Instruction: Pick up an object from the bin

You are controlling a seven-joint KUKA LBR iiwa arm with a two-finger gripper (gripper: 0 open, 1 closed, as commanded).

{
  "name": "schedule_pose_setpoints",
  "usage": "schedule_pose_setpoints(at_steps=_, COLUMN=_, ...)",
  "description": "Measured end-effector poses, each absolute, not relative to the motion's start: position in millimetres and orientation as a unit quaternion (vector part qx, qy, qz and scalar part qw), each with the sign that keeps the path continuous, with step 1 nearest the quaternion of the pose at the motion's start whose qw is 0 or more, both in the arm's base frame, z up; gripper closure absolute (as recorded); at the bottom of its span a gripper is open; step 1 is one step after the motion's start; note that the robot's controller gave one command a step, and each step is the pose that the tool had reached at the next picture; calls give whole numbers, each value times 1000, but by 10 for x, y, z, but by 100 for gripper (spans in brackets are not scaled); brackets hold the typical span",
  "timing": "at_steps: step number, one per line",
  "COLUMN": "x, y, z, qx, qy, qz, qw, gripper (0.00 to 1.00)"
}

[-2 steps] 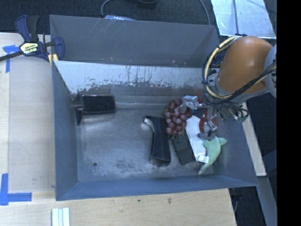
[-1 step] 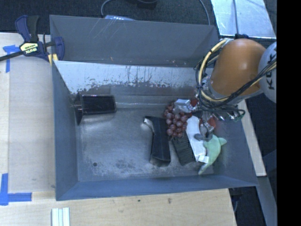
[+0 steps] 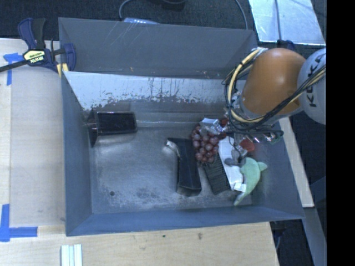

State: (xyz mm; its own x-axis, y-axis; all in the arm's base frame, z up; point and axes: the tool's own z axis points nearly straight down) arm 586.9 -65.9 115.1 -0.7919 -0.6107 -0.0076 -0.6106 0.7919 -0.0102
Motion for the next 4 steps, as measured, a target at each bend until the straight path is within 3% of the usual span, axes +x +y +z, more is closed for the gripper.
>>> schedule_pose_setpoints(at_steps=1, x=5912, y=-510, z=1072, qx=-428, qy=904, qz=-5, qw=6, gripper=0)
schedule_pose_setpoints(at_steps=2, x=6058, y=-504, z=837, qx=-477, qy=879, qz=-6, qw=13, gripper=100)
schedule_pose_setpoints(at_steps=3, x=6059, y=-503, z=837, qx=-477, qy=879, qz=-6, qw=14, gripper=100)
schedule_pose_setpoints(at_steps=4, x=6102, y=-418, z=1636, qx=-484, qy=875, qz=-6, qw=15, gripper=100)
